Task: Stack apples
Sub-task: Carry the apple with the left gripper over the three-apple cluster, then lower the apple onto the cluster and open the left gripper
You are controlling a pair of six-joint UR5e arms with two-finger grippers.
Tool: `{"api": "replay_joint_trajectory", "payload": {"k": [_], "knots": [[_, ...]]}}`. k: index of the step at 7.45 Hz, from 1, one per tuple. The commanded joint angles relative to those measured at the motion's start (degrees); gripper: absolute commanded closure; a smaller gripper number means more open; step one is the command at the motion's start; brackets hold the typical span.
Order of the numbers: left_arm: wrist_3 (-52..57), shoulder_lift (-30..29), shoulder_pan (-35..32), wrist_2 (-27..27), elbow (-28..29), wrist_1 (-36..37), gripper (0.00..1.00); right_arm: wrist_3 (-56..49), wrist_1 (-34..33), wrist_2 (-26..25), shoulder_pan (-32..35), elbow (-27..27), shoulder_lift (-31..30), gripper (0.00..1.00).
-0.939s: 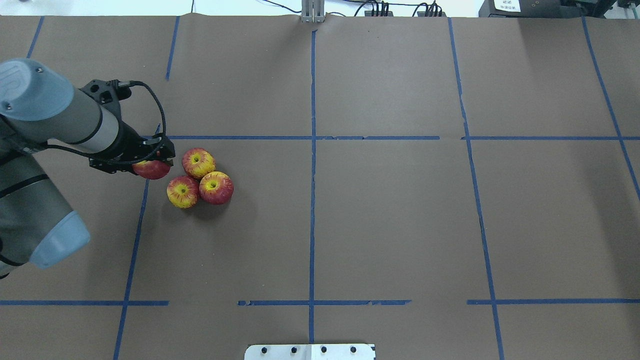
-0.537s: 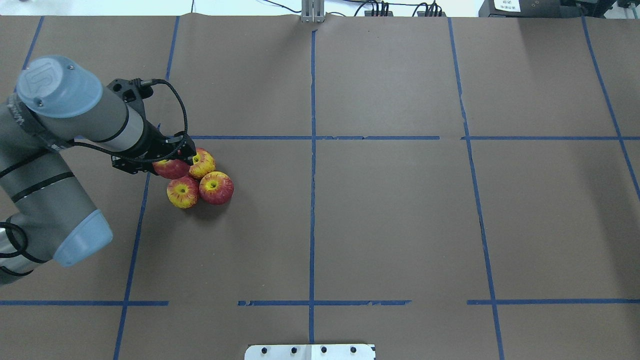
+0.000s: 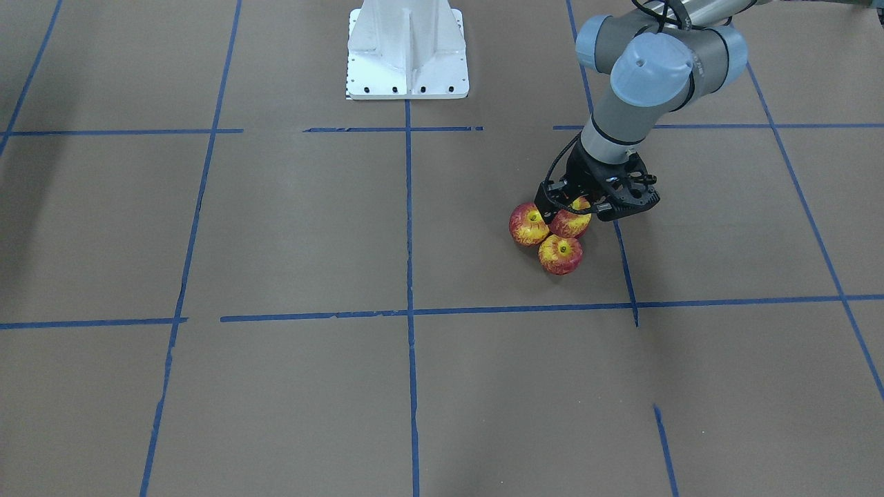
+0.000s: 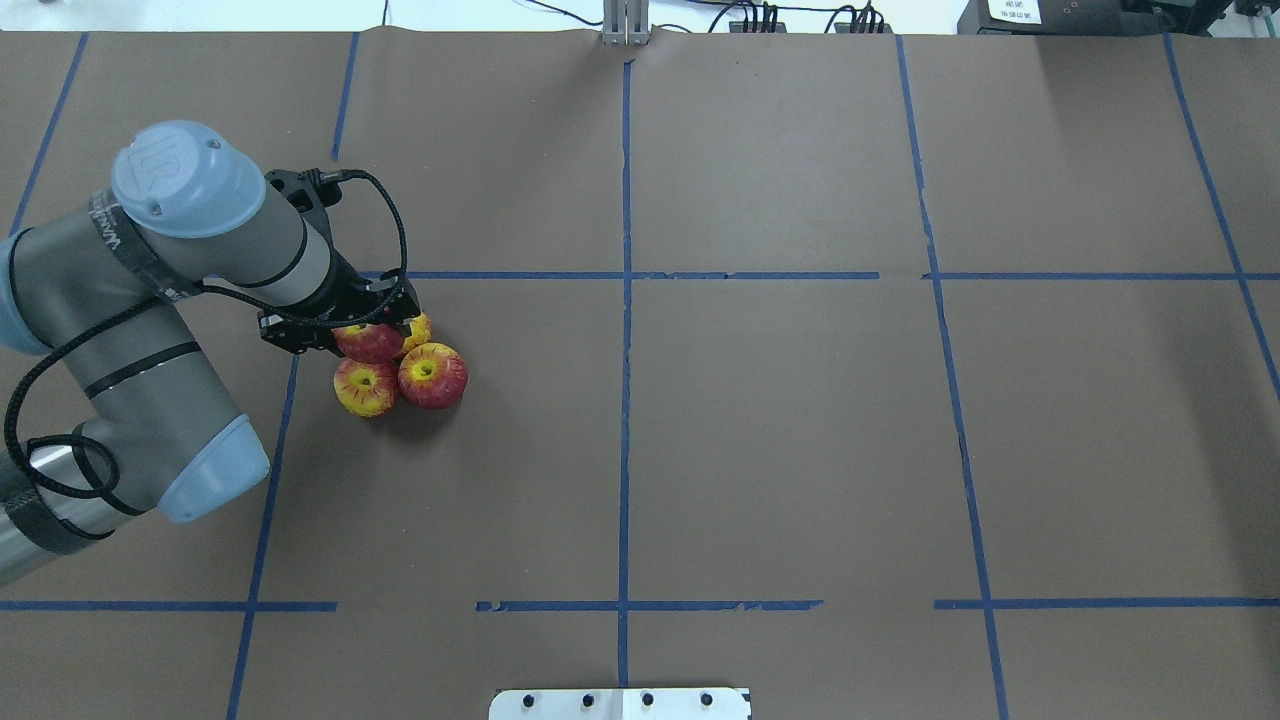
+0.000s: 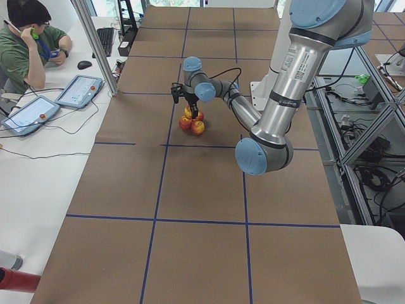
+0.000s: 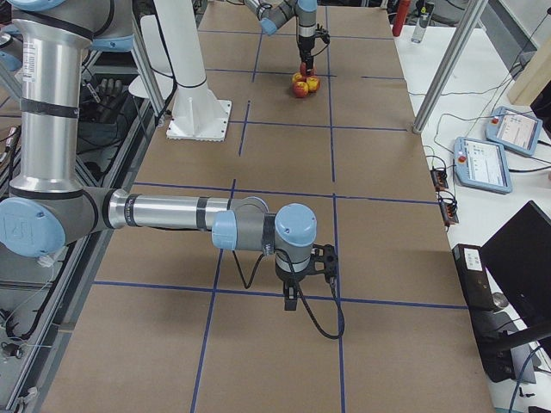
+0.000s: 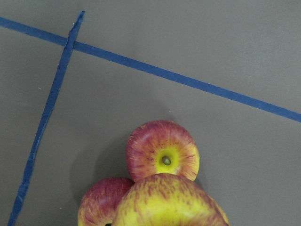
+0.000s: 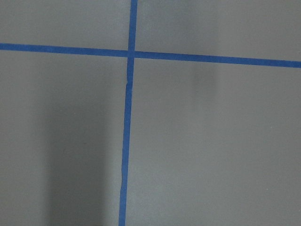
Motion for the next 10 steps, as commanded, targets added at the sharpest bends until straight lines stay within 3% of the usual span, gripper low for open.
{"api": "replay_joint_trajectory", "payload": {"k": [1, 4, 5, 7, 9, 10], "knots": [[-0.1, 0.0, 0.2, -0.1, 0.6, -0.1, 0.88, 0.0, 0.0, 0.0, 0.0, 0.0, 0.0, 0.00], [-0.1, 0.0, 1.5, -0.1, 0.6, -0.2, 0.78, 0.0, 0.0, 0.1, 0.0, 0.0, 0.0, 0.00], [-0.1, 0.0, 1.6, -0.1, 0.6, -0.2, 0.69, 0.0, 0.0, 0.0, 0.0, 0.0, 0.0, 0.00], [0.1, 0.0, 1.6, -0.1, 0.6, -0.2, 0.39, 0.0, 0.0, 0.0, 0.0, 0.0, 0.0, 0.00], [-0.1, 0.0, 1.5, 0.0, 0.5, -0.2, 0.02, 0.0, 0.0, 0.0, 0.0, 0.0, 0.0, 0.00], [-0.2, 0.0, 1.5, -0.1, 0.3, -0.1, 0.01, 0.0, 0.0, 0.0, 0.0, 0.0, 0.0, 0.00]]}}
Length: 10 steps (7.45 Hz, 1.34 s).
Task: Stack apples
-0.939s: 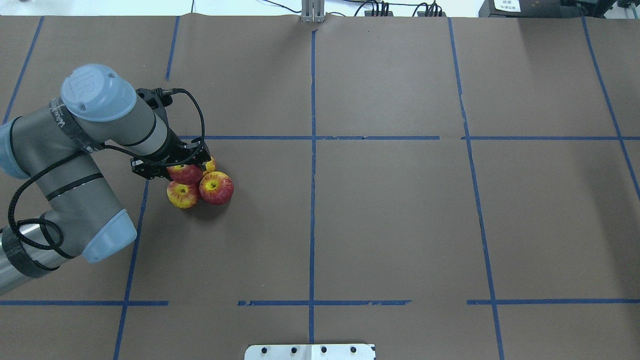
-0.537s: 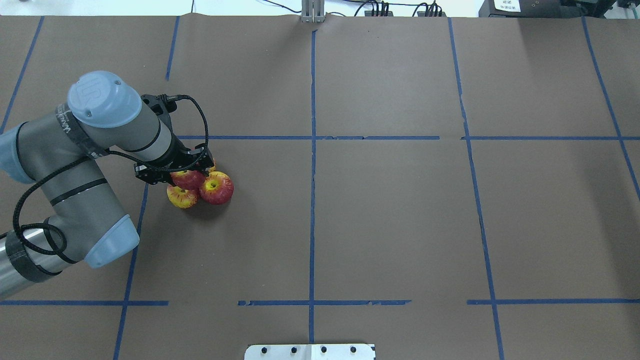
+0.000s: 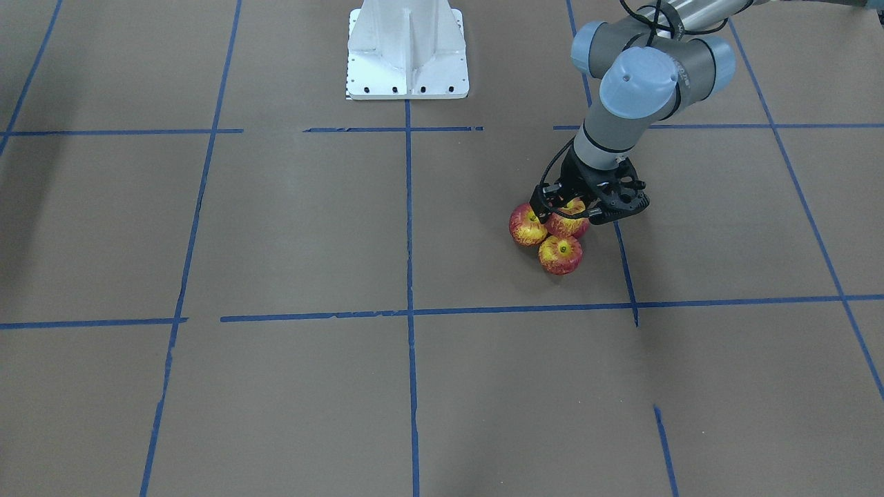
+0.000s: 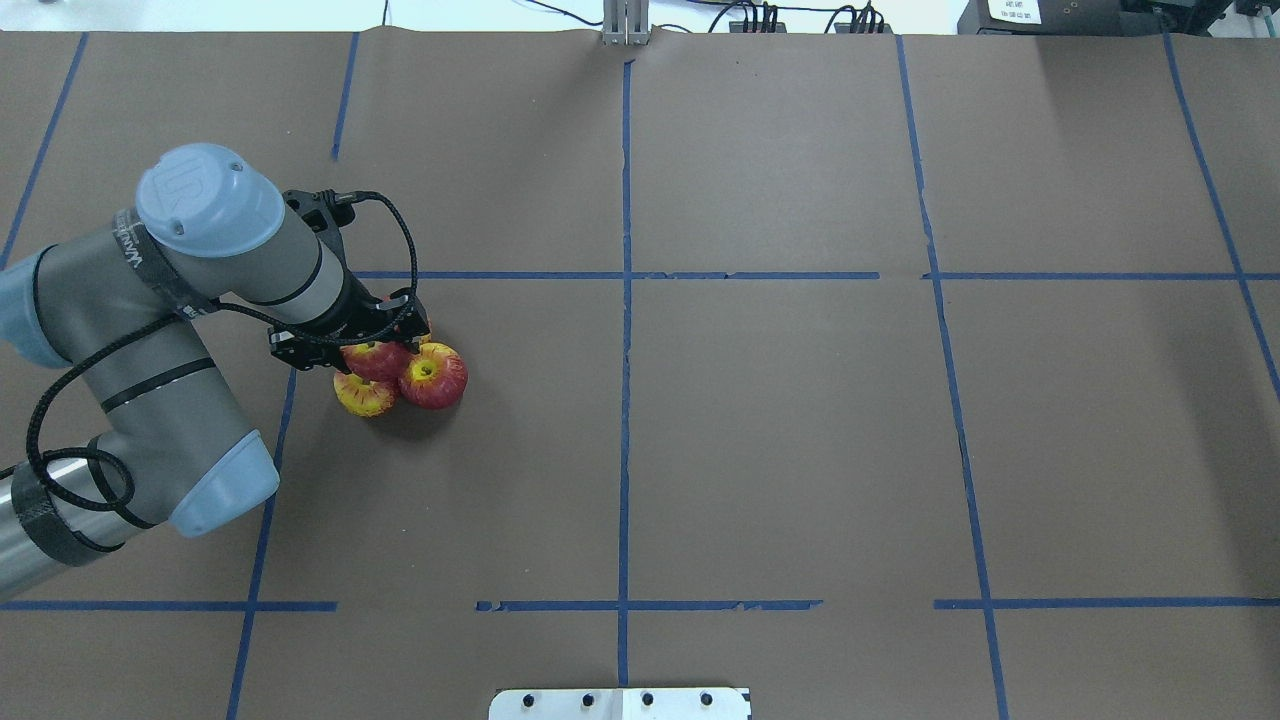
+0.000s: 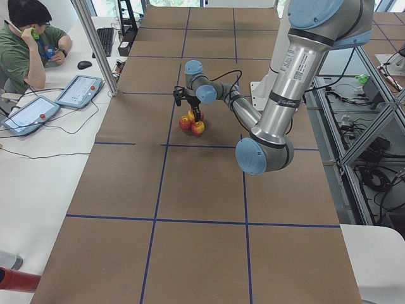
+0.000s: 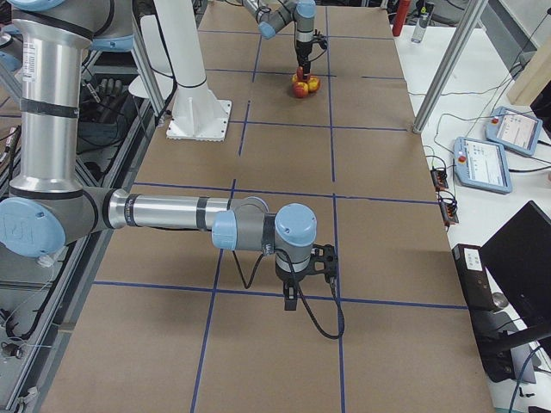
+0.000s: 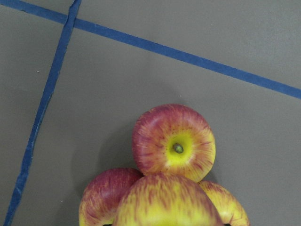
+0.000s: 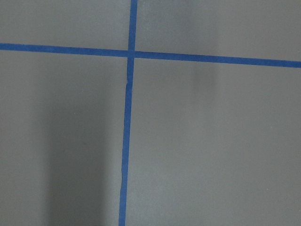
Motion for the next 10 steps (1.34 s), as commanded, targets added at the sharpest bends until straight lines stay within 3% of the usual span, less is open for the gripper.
{"api": "replay_joint_trajectory", "payload": {"k": [1, 4, 6, 9, 10], "knots": [[-0.1, 0.1, -0.1, 0.0, -0.4, 0.1, 0.00, 0.0, 0.0, 0.0, 0.0, 0.0, 0.0, 0.00], [1.7, 0.1, -3.5, 0.1, -3.0, 0.4, 0.01, 0.0, 0.0, 0.0, 0.0, 0.0, 0.0, 0.00], [9.0, 2.0, -9.2, 0.0, -5.8, 0.7, 0.01, 0.0, 0.0, 0.0, 0.0, 0.0, 0.0, 0.00], [32.1, 11.7, -19.1, -0.8, -8.5, 0.5, 0.01, 0.0, 0.0, 0.0, 0.0, 0.0, 0.0, 0.00], [42.7, 15.3, -24.8, -4.1, -8.5, 0.4, 0.01, 0.0, 0.0, 0.0, 0.0, 0.0, 0.0, 0.00]]}}
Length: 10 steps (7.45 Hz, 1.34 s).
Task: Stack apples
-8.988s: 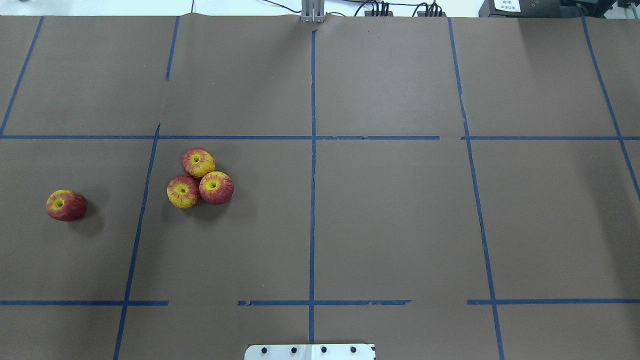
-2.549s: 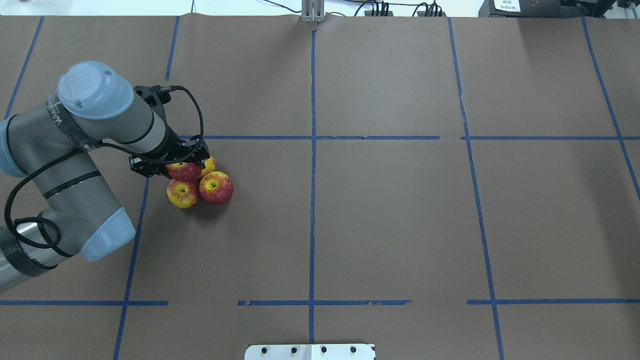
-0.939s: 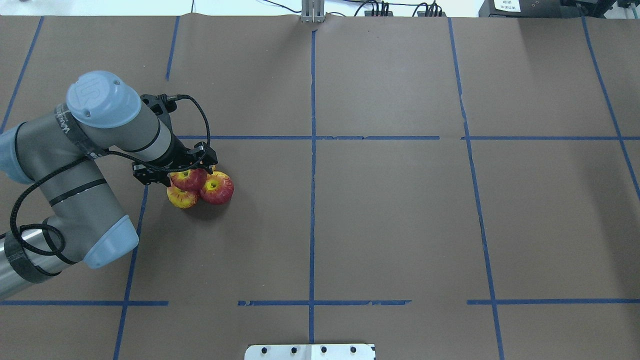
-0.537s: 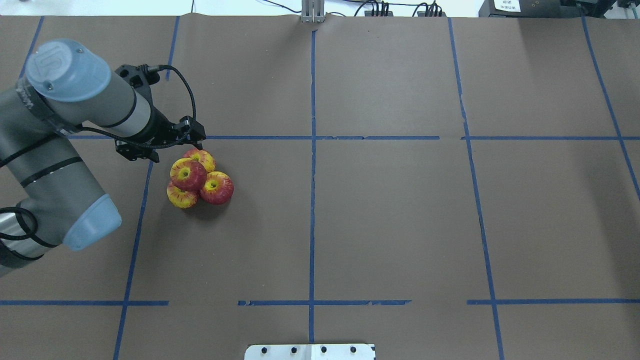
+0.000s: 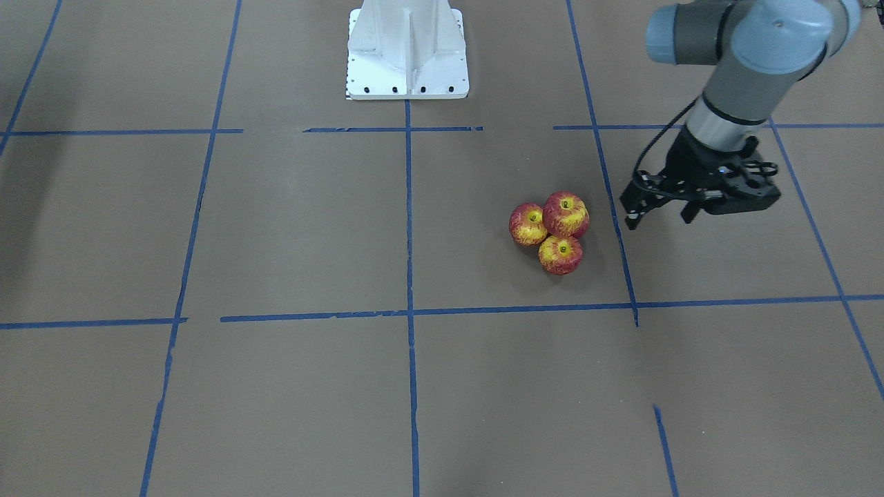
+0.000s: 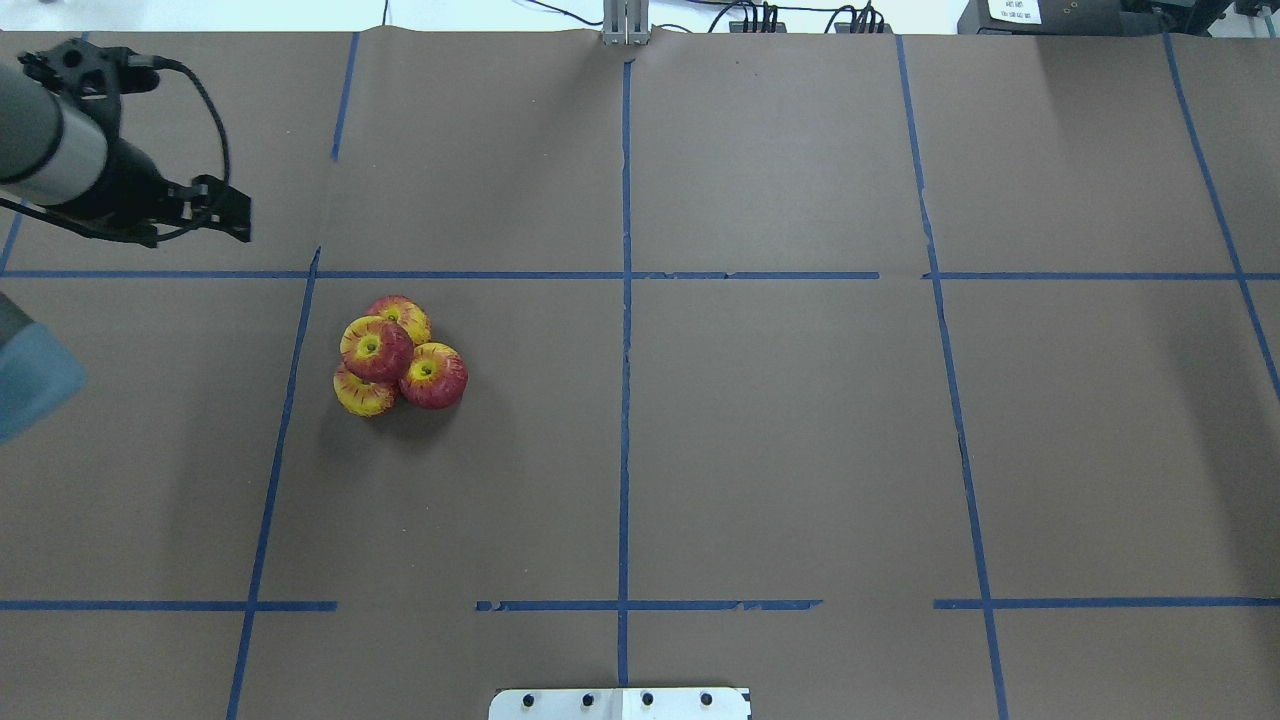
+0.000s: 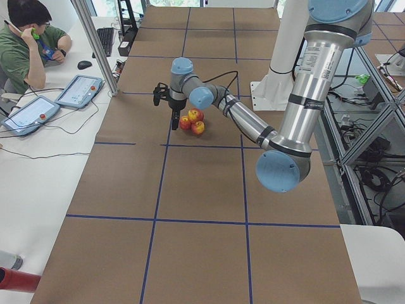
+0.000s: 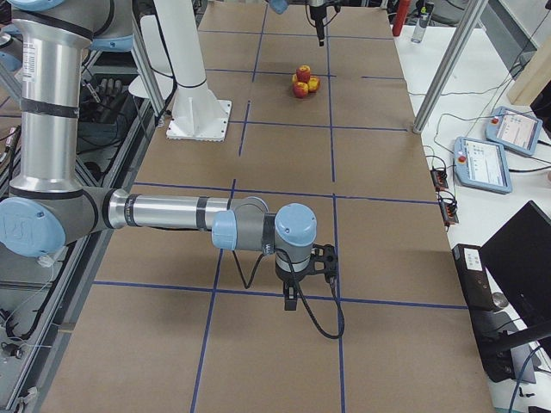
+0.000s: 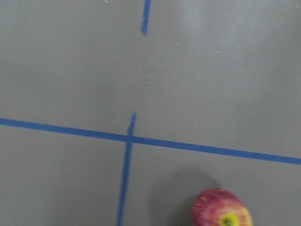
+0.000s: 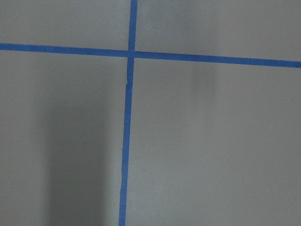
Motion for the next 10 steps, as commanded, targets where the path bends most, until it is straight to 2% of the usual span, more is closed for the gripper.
{"api": "replay_joint_trajectory", "payload": {"k": [1, 3, 4, 5, 8, 10], "knots": [[24.2, 8.9, -12.0, -6.7, -0.4, -0.1, 0.01, 0.0, 0.0, 0.0, 0.0, 0.0, 0.0, 0.00], [47.4, 17.7, -23.5, -9.2, 1.6, 0.2, 0.01, 0.0, 0.0, 0.0, 0.0, 0.0, 0.0, 0.00], [52.2, 19.4, -28.5, -9.2, 3.1, 0.4, 0.01, 0.0, 0.0, 0.0, 0.0, 0.0, 0.0, 0.00], [52.7, 19.6, -31.1, -9.2, 3.8, 1.7, 0.00, 0.0, 0.0, 0.0, 0.0, 0.0, 0.0, 0.00], [52.7, 22.0, -32.1, -12.3, 4.8, 6.5, 0.00, 0.0, 0.0, 0.0, 0.0, 0.0, 0.0, 0.00], [52.7, 21.9, -32.0, -12.2, 5.1, 6.5, 0.00, 0.0, 0.0, 0.0, 0.0, 0.0, 0.0, 0.00]]}}
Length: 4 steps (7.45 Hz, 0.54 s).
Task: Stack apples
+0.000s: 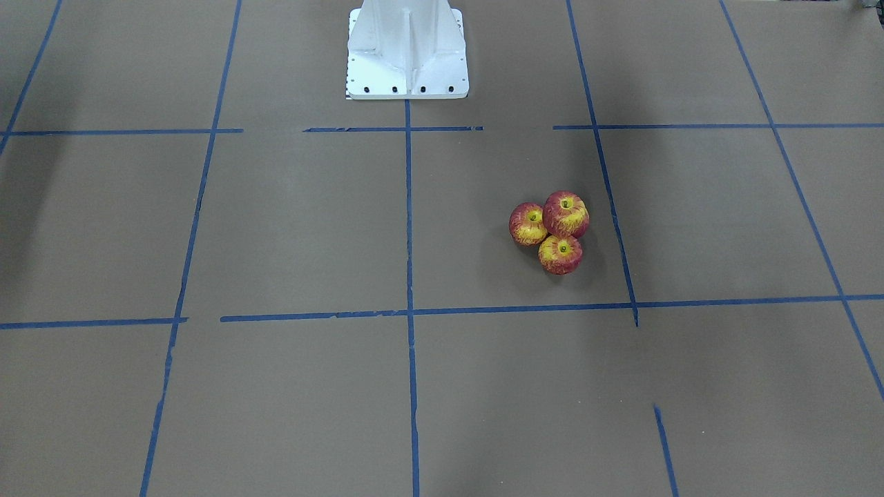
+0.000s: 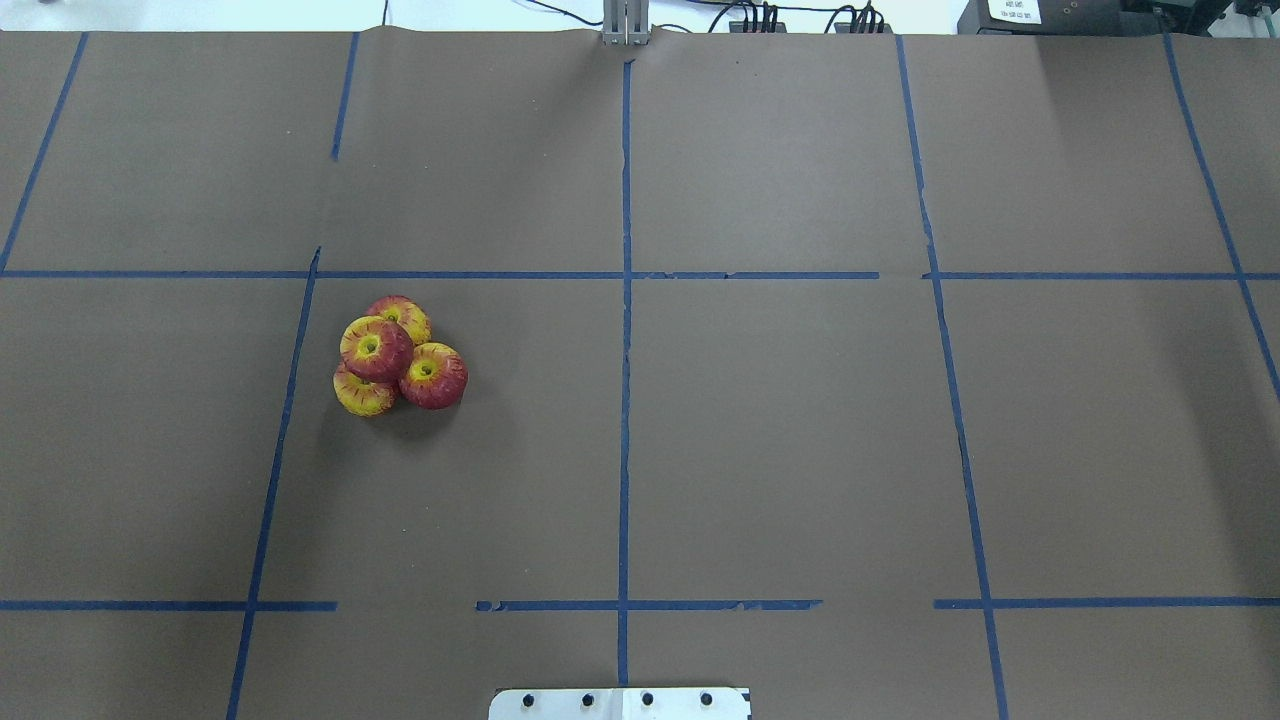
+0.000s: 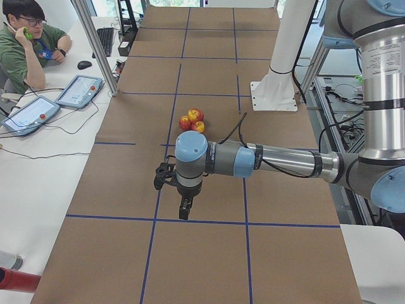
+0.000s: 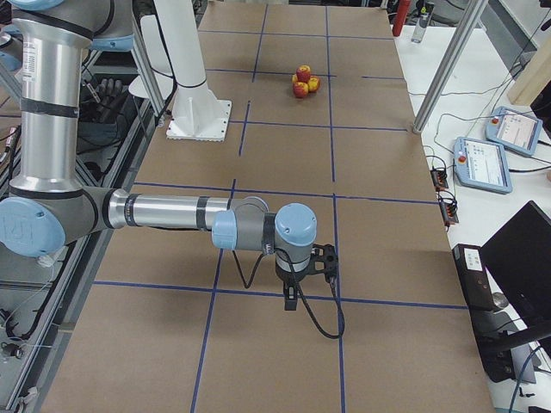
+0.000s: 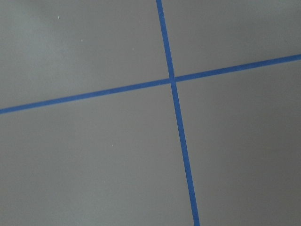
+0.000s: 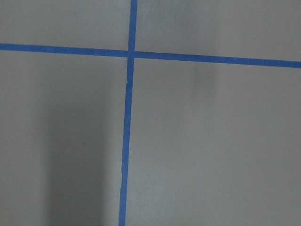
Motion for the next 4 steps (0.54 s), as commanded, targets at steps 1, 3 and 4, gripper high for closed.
{"api": "replay_joint_trajectory", "payload": {"k": [1, 3, 4], "knots": [[0.1, -0.1, 0.1, -0.3, 0.6, 0.1, 0.00, 0.0, 0.0, 0.0, 0.0, 0.0, 0.0, 0.00], [0.2, -1.1, 0.1, -0.3, 1.4, -0.3, 0.00, 0.0, 0.0, 0.0, 0.0, 0.0, 0.0, 0.00], [0.3, -1.1, 0.1, -0.3, 1.6, -0.3, 0.00, 0.0, 0.0, 0.0, 0.0, 0.0, 0.0, 0.00]]}}
